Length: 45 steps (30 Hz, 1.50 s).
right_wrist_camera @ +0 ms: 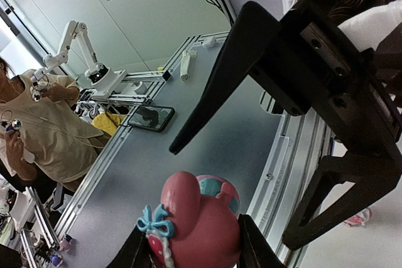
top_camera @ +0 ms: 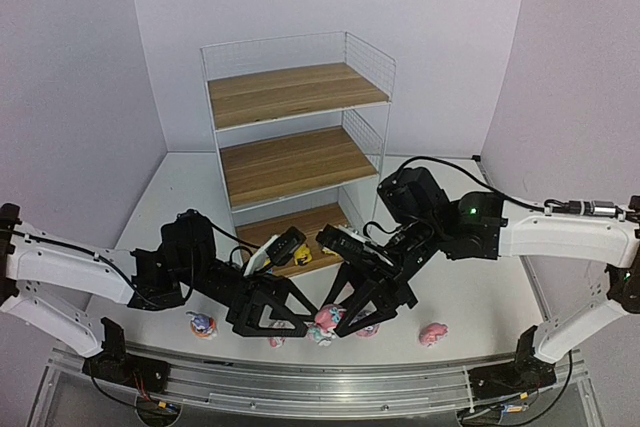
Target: Place and organize the plastic toys onto the shelf
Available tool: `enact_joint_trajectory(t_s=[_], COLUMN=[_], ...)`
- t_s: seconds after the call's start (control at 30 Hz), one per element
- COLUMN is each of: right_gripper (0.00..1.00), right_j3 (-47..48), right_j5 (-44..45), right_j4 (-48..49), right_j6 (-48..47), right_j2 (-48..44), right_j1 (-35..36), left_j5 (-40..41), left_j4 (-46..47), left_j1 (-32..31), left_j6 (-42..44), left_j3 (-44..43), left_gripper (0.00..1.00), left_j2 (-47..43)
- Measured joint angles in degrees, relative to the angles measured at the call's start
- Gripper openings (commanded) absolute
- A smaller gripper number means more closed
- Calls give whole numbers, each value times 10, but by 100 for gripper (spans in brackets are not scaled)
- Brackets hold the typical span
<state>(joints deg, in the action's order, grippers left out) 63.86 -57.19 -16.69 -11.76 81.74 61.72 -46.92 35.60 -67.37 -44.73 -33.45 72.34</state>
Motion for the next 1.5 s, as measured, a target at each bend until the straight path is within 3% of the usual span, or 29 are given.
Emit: enact_joint_trajectory(t_s=[0.13,0.47,0.77,0.83,0.93,1.03,1.1,1.33,1.5], right_gripper=[0,0,1,13,53,72,90,94,96], right_j3=[2,19,23,23,23,24,26,31,25], right_j5=[0,0,-14,-15,-14,-3,19,132,230], right_j4=[-1,0,11,9,5,3,1,-5,5], right_j6=[-17,-36,-48,-50,-53,-50,-42,-2,39], right_j2=[6,7,8,8,8,8,8,-16,-85], right_j1=[1,7,15,15,15,16,18,17,19], left_j5=[-30,-85,-87,-89,-90,-87,-86,-39,66], left_j4=[48,129,152,154,155,154,150,82,-22], left_j1=[-15,-31,-31,-31,-31,-31,-31,-31,-32], left_j6=[-4,-28,-54,-58,-61,-60,-56,9,85], left_j3=[-1,-22,-22,-22,-22,-22,-22,-22,-27], left_gripper=[85,61,7,0,0,0,0,0,0], left_j2=[21,68,80,82,83,83,83,46,-15])
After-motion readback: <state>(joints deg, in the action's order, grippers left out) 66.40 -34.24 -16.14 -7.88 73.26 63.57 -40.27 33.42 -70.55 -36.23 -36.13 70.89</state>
